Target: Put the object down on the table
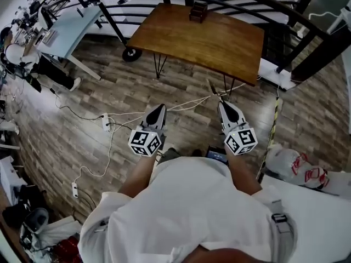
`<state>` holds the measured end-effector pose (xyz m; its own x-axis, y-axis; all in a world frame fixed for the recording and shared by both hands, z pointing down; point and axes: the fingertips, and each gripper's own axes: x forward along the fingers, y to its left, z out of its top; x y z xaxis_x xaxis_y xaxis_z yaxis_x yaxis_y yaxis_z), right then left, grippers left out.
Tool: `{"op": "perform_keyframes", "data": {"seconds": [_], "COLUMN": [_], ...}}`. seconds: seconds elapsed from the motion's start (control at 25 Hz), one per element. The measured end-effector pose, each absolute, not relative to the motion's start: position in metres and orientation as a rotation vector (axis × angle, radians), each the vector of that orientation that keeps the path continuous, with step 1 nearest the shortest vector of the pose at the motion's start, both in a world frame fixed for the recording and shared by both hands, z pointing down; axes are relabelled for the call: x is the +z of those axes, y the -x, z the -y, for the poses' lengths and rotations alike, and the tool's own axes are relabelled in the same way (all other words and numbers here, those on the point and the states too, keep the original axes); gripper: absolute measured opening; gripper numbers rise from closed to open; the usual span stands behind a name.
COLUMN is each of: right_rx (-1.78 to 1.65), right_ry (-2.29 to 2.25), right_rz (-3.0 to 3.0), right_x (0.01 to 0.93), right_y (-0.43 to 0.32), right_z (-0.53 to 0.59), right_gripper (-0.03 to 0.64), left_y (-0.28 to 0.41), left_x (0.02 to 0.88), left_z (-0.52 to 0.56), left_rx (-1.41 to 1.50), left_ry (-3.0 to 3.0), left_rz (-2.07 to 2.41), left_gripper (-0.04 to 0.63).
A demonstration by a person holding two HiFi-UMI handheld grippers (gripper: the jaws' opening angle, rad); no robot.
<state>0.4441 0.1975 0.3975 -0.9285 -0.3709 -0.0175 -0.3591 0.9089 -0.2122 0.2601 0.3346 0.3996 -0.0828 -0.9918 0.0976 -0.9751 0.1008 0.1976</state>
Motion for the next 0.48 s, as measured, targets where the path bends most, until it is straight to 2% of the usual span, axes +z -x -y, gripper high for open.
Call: {"op": "perform_keyframes", "data": {"seconds": [0.24,0.48], "right_rx": [-0.349,-0.360], "right_ry": [0.626,0.606], "right_rz": [-2.997,-3.035], "right_x": [0.411,0.424], "right_y": [-0.458,-0.440], "right_z": [-0.181,-0.175], "right_gripper": [0.028,0.028], "left_y": [-0.242,-0.208], "left_x": [0.411,0.429], "left_z": [-0.347,-0.341], "left_rx": [-0.086,-0.135], "left_ry": [-1.899,-1.843], "left_rz": [2.218,2.245], "left_gripper": [0.014,0.013]}}
